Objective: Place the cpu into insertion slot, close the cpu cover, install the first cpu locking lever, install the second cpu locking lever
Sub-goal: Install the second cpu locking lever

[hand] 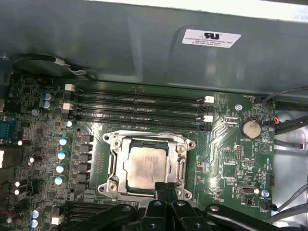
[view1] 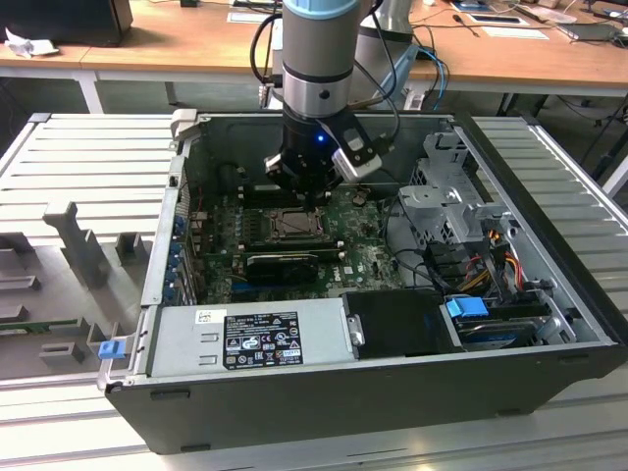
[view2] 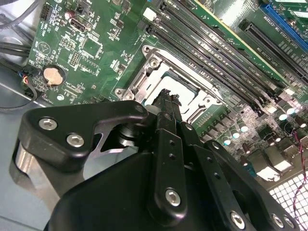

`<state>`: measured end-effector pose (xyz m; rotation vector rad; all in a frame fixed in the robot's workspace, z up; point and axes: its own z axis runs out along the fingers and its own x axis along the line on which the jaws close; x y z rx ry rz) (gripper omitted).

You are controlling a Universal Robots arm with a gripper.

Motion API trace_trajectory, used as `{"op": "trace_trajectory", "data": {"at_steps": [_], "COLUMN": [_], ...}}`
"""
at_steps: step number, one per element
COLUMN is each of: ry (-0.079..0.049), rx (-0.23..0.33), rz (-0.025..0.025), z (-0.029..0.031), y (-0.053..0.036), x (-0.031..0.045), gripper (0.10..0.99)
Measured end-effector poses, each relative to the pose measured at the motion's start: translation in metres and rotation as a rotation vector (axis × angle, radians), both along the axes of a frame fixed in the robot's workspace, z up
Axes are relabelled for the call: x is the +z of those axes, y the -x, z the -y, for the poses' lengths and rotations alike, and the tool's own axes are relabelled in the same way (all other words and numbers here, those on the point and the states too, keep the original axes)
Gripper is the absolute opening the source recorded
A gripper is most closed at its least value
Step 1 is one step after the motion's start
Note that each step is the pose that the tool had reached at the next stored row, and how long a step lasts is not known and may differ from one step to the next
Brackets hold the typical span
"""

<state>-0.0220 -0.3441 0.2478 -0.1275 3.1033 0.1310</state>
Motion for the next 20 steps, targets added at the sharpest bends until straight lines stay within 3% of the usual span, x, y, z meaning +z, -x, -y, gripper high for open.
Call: {"op": "trace_trajectory", "data": {"at_steps": [20], "ry": [0.0], "rx": [0.0], "rz": [0.0], "z": [0.0094], "y": [0.0], "x": [0.0], "gripper": [0.106]}}
